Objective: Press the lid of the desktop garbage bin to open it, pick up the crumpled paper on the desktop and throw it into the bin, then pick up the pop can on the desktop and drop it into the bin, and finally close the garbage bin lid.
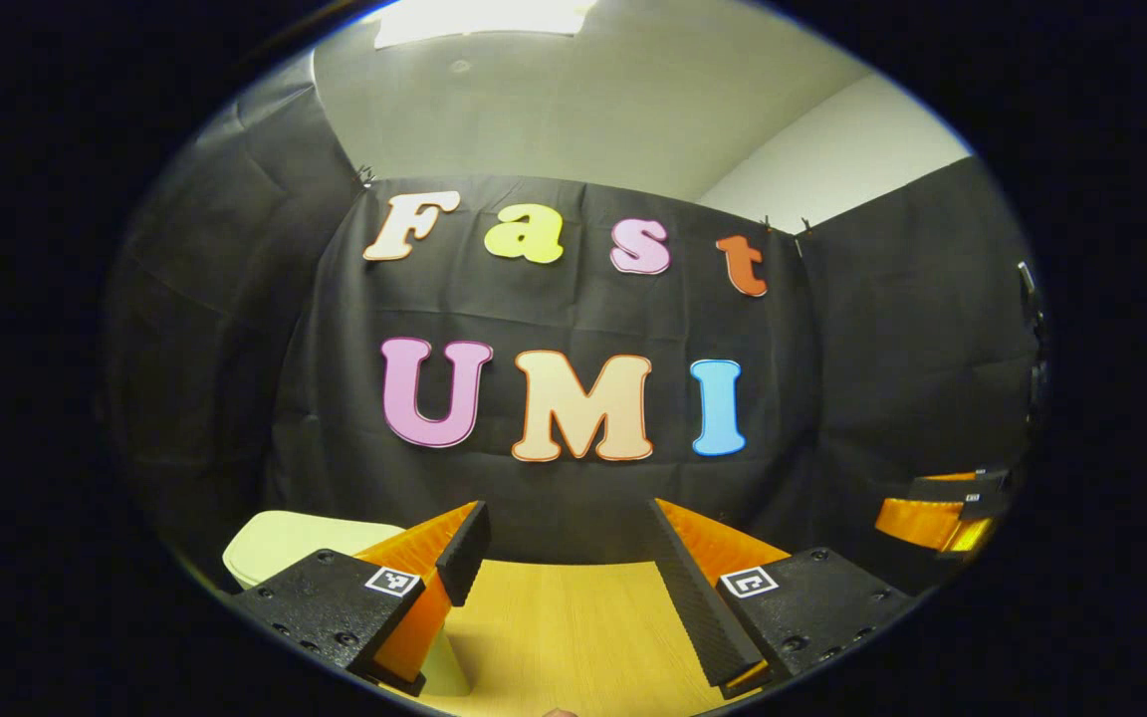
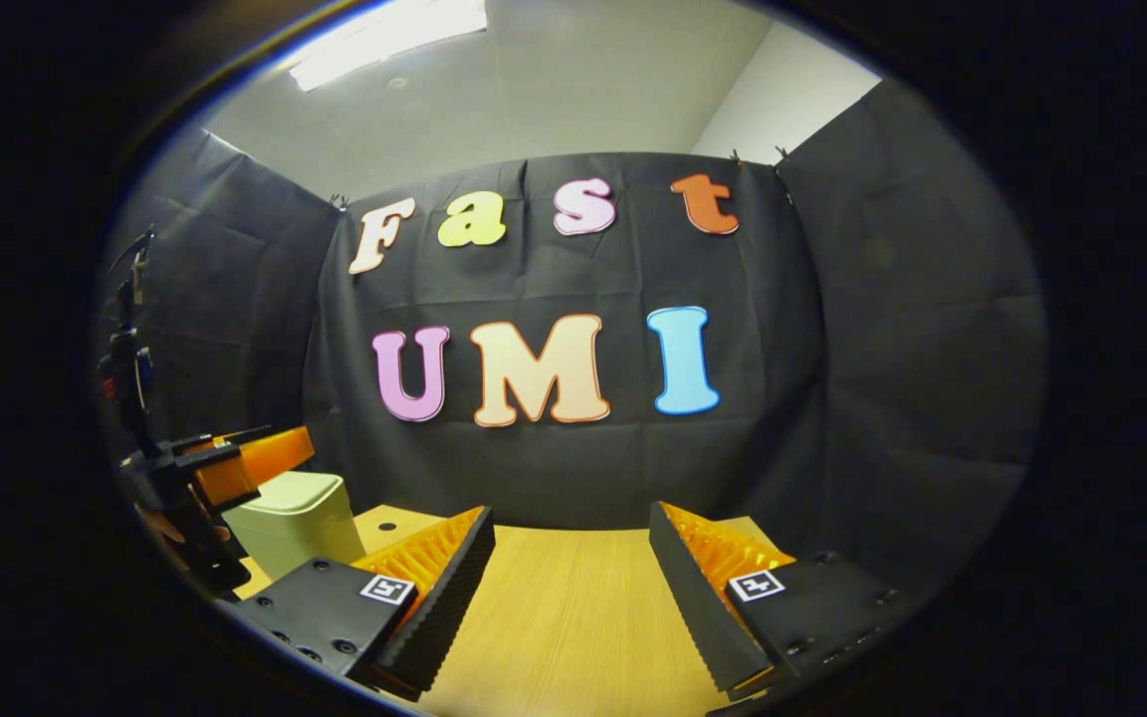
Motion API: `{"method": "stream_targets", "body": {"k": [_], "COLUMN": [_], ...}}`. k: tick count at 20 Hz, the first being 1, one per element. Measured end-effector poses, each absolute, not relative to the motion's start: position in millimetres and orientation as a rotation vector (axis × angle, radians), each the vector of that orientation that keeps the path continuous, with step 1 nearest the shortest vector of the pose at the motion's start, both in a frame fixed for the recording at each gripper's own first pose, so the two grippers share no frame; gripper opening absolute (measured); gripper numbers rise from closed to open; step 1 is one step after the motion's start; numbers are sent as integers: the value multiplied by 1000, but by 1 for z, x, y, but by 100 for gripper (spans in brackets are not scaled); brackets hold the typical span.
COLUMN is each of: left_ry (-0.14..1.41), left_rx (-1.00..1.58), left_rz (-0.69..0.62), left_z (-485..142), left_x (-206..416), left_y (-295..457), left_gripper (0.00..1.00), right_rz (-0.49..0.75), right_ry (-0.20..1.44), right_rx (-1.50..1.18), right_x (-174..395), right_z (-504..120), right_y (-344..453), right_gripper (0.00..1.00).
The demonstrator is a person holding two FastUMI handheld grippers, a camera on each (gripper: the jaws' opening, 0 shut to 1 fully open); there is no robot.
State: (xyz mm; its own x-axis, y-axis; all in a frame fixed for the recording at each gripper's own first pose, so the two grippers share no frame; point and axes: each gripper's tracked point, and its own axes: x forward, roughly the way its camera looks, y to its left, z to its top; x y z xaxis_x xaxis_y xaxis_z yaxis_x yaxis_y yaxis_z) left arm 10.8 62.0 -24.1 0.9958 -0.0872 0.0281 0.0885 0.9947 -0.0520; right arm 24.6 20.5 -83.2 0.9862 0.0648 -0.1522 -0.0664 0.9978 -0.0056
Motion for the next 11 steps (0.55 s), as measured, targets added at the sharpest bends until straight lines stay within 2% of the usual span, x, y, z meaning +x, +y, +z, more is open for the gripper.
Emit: {"method": "stream_targets", "body": {"k": [1, 6, 7, 8, 11], "left_ry": [-27, 16, 17, 0, -19], "left_rx": [-48, -80, -86, -94, -73], "left_rz": [-102, -145, -141, -140, -149], "left_z": [-22, -30, -29, -23, -17], "left_x": [10, 13, 12, 13, 11], "left_y": [57, 38, 38, 38, 36], "left_gripper": [94, 93, 91, 94, 93], "right_rz": [41, -27, -34, -42, -47], "right_ry": [133, 93, 90, 88, 66], "right_rx": [-20, 2, 0, -5, -12], "right_x": [25, 16, 15, 13, 9], "right_z": [-78, -61, -61, -61, -54], "right_y": [12, -14, -17, -19, -21], "right_gripper": [99, 98, 98, 98, 98]}}
